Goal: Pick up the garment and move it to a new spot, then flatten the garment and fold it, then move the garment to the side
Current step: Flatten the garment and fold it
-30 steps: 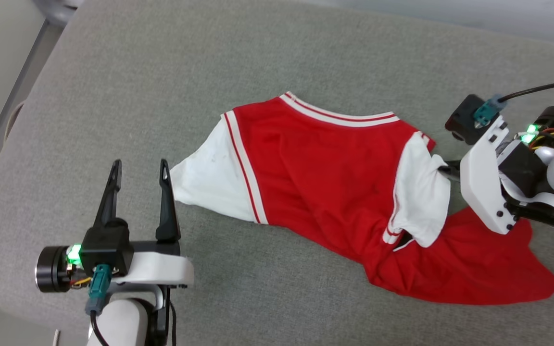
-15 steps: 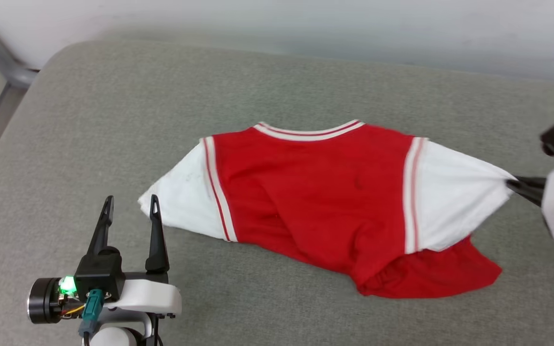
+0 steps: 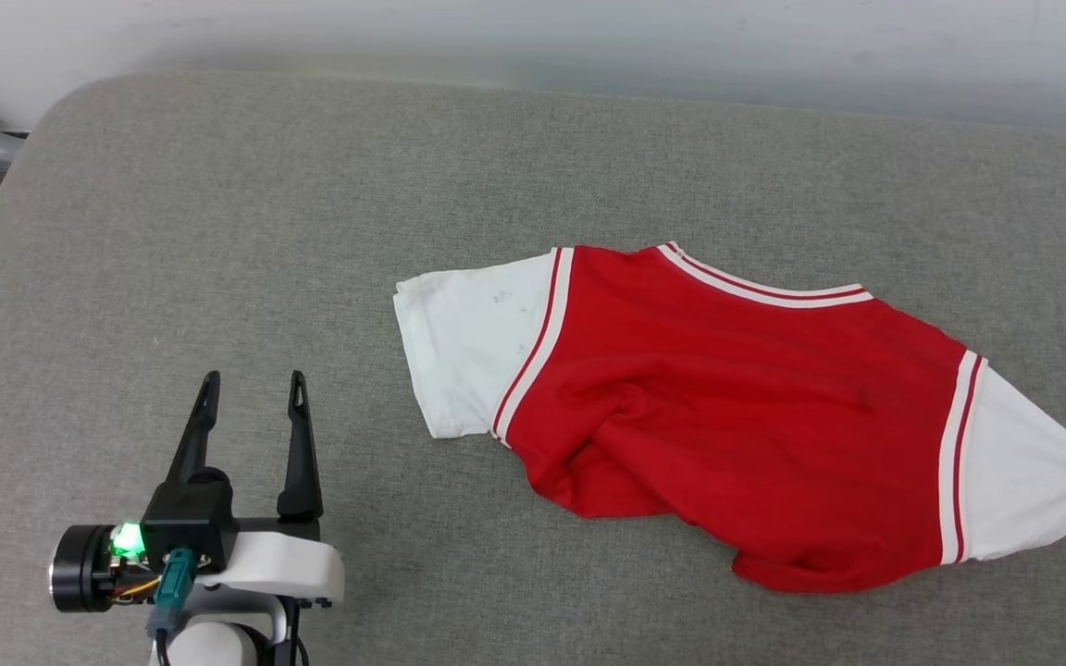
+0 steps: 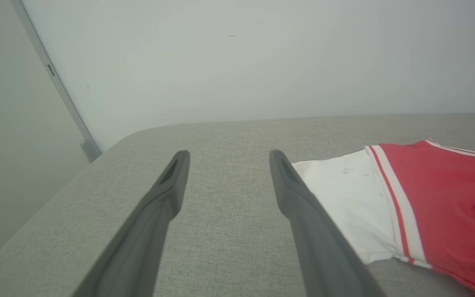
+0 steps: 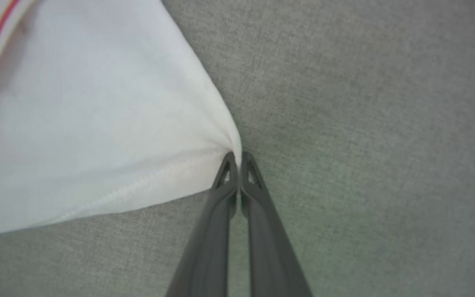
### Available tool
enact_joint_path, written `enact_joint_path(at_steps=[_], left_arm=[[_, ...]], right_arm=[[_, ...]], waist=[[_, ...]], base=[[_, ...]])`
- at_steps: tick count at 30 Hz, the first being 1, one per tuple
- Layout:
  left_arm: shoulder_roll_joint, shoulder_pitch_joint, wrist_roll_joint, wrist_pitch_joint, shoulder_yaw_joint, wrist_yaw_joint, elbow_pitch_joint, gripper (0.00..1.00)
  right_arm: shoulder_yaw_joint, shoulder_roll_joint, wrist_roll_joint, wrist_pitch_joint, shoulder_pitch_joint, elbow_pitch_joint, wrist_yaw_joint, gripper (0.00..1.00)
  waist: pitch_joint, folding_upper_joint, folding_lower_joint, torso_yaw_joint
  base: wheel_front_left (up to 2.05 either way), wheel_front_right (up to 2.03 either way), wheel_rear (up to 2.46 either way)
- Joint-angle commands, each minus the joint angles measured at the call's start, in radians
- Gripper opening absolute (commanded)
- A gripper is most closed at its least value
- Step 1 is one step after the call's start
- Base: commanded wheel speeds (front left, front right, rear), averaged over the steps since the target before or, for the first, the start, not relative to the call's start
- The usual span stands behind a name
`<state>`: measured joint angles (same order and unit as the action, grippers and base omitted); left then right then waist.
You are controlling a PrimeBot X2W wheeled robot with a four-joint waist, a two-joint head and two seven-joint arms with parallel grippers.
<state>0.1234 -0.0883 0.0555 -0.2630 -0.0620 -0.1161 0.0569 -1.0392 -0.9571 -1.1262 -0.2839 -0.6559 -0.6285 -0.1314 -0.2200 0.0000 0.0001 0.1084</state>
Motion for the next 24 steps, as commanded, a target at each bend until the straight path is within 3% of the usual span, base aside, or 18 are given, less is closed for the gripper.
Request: enact_joint_path(at_steps=[1, 5, 6, 7, 8, 13, 17, 24], left_arm=[[0.010, -0.013, -0.006, -0.003, 0.003, 0.003, 0.003, 1.00], [0.015, -0.017, -0.006, -0.003, 0.016, 0.008, 0.009, 1.00], [0.017, -0.018, -0.007, -0.003, 0.019, 0.008, 0.011, 1.00], [0.018, -0.019, -0.007, -0.003, 0.021, 0.009, 0.014, 1.00], [0.019, -0.018, -0.007, -0.003, 0.023, 0.010, 0.016, 1.00], [0.038, -0.023, 0.001, -0.003, 0.030, 0.032, 0.027, 1.00], [0.075, -0.054, 0.012, -0.003, 0.028, 0.079, 0.047, 1.00], [0.176, -0.230, 0.051, 0.104, 0.006, 0.199, 0.097, 1.00]], right_arm=[[0.005, 0.015, -0.005, 0.005, 0.022, -0.025, 0.001, 0.00], [0.011, 0.063, -0.012, 0.028, 0.054, -0.077, 0.001, 0.00], [0.020, 0.073, -0.014, 0.050, 0.054, -0.086, 0.001, 0.29], [0.030, 0.082, -0.006, 0.076, 0.049, -0.093, 0.001, 0.75], [0.040, 0.086, 0.005, 0.108, 0.042, -0.100, 0.002, 1.00], [0.123, 0.095, 0.036, 0.322, 0.014, -0.109, 0.001, 1.00], [0.200, 0.114, 0.080, 0.480, 0.025, -0.113, 0.001, 1.00], [0.381, 0.195, 0.221, 0.548, 0.089, -0.065, 0.001, 1.00]], waist=[[-0.001, 0.0000, -0.0001, 0.001], [0.001, 0.0000, -0.0001, -0.004], [0.003, 0.0000, -0.0001, -0.006], [0.007, 0.0000, -0.0001, -0.009], [0.012, 0.0000, -0.0001, -0.011], [0.047, 0.0000, -0.0001, -0.024], [0.072, 0.0000, -0.0001, -0.041], [0.077, 0.0000, -0.0001, -0.078]], base=[[0.00, 0.00, 0.00], [0.00, 0.00, 0.00], [0.00, 0.00, 0.00], [0.00, 0.00, 0.00], [0.00, 0.00, 0.00], [0.00, 0.00, 0.00], [0.00, 0.00, 0.00], [0.00, 0.00, 0.00]])
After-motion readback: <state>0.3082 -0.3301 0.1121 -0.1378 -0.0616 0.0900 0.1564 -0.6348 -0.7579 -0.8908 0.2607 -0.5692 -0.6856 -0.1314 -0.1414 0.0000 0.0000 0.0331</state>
